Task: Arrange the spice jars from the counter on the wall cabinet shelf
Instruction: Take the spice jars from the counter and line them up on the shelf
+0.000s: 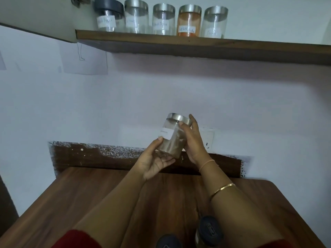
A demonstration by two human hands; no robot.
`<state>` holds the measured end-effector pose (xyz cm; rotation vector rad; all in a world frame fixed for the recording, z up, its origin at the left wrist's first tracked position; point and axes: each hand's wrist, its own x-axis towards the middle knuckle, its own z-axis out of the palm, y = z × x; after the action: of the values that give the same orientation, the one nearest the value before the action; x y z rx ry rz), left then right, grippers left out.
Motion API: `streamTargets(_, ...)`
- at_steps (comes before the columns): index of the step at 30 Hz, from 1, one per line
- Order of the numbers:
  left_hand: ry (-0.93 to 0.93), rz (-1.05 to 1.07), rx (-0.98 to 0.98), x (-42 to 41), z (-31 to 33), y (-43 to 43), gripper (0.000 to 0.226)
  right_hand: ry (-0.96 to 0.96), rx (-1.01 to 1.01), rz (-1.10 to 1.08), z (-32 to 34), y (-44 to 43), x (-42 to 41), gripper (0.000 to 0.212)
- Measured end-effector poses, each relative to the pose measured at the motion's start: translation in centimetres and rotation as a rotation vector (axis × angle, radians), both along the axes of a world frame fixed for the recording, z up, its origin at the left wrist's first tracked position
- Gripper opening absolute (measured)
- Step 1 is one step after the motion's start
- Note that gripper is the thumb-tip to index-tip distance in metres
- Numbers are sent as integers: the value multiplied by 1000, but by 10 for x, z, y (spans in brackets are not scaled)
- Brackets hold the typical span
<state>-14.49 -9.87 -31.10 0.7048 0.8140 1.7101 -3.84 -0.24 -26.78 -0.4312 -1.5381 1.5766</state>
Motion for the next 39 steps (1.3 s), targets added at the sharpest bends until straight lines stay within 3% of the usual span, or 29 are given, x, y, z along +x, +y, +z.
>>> streamTargets(2, 53, -41, 49, 1, 11, -5, 97, 74, -18, -2, 10, -8, 0, 68)
streamTargets(6, 241, -51, 82, 6, 41, -19, 72, 231, -56, 5, 35, -24, 2, 68)
streamTargets(9, 404, -3, 84, 6, 64, -29, 86, 242, -109, 81, 51, -37, 2, 83)
streamTargets(12, 544, 55, 111, 8, 86, -44, 96, 270, -141, 219, 63, -43, 4, 70)
streamTargets(15, 658, 110, 139, 16, 102, -58, 88, 326, -93, 313, 78, -53, 7, 52)
streamTargets(19, 816, 213, 165, 25, 115, -71, 86, 340, -49, 312, 91, -64, 9, 74)
streamTargets(21, 865, 255, 192, 27, 119, -75, 85, 381, -38, 350, 95, -67, 12, 67)
streamTargets(25, 930, 316, 254, 36, 123, -80, 89, 444, -50, 399, 100, -74, 20, 61)
streamTargets(30, 926, 336, 327, 44, 123, -81, 90, 423, -54, 364, 109, -76, 25, 103)
streamTargets(33, 915, 319, 358, 48, 122, -82, 90, 457, -44, 398, 109, -77, 31, 97)
streamTargets(36, 904, 281, 357, 49, 124, -82, 88, 472, -11, 384, 110, -78, 37, 78)
streamTargets(39, 894, 246, 347, 48, 126, -80, 86, 423, 35, 309, 113, -79, 43, 80)
